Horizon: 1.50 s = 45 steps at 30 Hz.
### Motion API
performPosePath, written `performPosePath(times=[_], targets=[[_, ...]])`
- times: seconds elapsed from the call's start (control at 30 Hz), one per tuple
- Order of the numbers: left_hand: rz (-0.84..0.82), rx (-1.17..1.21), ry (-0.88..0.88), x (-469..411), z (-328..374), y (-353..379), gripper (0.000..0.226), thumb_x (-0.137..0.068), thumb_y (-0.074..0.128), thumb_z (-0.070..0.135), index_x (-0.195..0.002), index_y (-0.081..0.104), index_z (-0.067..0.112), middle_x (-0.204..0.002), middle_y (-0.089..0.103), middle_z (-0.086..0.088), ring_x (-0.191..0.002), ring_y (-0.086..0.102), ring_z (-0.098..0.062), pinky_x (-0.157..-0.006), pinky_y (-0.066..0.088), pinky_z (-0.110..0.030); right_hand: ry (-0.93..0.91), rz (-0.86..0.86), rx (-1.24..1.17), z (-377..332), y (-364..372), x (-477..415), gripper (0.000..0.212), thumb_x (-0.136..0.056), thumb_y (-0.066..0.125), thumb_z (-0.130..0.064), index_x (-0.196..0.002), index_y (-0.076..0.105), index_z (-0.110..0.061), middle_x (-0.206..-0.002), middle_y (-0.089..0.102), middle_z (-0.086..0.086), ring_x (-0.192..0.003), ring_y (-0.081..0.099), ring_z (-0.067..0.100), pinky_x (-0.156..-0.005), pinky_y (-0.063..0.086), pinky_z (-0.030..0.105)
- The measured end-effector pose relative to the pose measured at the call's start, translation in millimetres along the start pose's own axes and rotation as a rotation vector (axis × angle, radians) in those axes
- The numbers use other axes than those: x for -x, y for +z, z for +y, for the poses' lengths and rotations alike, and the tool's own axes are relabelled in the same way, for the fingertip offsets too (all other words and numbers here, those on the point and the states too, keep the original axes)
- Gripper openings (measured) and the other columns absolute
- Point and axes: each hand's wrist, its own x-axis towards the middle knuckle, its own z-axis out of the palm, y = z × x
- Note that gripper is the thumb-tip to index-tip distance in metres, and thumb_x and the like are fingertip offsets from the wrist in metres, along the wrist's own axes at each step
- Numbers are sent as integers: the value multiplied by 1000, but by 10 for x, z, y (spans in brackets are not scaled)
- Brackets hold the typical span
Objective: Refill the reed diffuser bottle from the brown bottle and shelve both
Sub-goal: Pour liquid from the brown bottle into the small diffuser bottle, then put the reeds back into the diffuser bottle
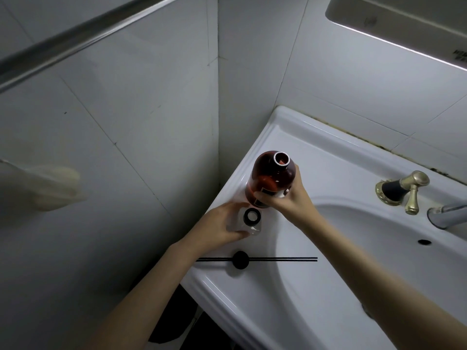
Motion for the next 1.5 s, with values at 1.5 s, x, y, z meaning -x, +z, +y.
performPosePath(times=[1.5], targets=[[139, -163, 207, 632, 376, 57, 25, -77, 67, 24, -102, 64, 21, -103, 54, 23, -102, 50, 7, -90, 38, -13, 126, -538, 733, 20, -345, 946, 14, -84, 59, -38, -83, 70, -29, -82, 55, -17, -76, 61, 3, -78, 47, 29]])
